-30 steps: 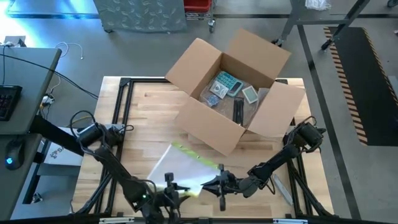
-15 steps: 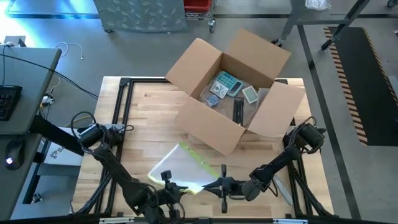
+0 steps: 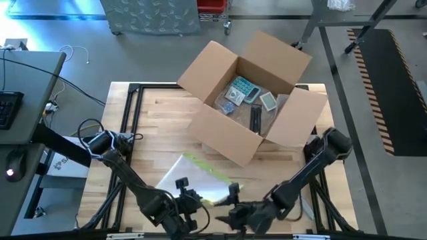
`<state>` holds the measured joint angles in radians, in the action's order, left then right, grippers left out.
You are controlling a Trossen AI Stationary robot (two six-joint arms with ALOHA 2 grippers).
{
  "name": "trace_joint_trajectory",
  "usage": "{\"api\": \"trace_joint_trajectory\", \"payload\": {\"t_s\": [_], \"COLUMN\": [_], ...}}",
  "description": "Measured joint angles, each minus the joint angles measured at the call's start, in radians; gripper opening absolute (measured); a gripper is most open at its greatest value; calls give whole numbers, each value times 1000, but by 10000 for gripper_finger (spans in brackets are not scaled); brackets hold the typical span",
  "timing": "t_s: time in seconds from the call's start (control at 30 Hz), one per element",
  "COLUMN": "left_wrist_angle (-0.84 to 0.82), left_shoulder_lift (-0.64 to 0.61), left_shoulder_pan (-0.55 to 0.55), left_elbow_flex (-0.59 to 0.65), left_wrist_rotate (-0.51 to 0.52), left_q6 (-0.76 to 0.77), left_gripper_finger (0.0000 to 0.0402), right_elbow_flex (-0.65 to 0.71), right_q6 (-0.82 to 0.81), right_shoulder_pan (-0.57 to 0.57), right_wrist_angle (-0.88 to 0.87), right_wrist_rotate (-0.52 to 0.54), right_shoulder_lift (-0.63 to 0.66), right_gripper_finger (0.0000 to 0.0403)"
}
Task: Unpack boxes
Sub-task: Open the transparent zipper bag
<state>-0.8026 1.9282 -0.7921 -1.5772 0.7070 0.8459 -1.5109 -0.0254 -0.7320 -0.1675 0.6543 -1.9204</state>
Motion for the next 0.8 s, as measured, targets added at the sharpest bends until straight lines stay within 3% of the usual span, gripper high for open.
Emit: {"api": "trace_joint_trajectory", "payload": {"t_s": [0.13, 0.23, 0.43, 0.57, 0.8], "left_wrist_angle": [17, 21, 20, 14, -139], "left_shoulder_lift": [1, 0, 1, 1, -15], "left_shoulder_pan": [-3, -7, -16, -26, -78], "left_elbow_flex": [0, 0, 0, 0, 0], "left_wrist_rotate": [-15, -32, -37, -53, -128], "left_q6": [-5, -11, -12, -10, 116], "left_gripper_finger": [12, 12, 12, 22, 95], "right_elbow_flex": [-66, -65, -65, -62, 94], "right_q6": [35, 53, 37, -48, -341], "right_shoulder_pan": [9, 28, 52, 52, 51], "right_wrist_angle": [-85, -91, -43, -49, 17], "right_wrist_rotate": [35, 50, 26, 36, 102], "right_shoulder_lift": [-42, -80, -105, -114, -113], "right_gripper_finger": [200, 186, 88, 11, 0]}}
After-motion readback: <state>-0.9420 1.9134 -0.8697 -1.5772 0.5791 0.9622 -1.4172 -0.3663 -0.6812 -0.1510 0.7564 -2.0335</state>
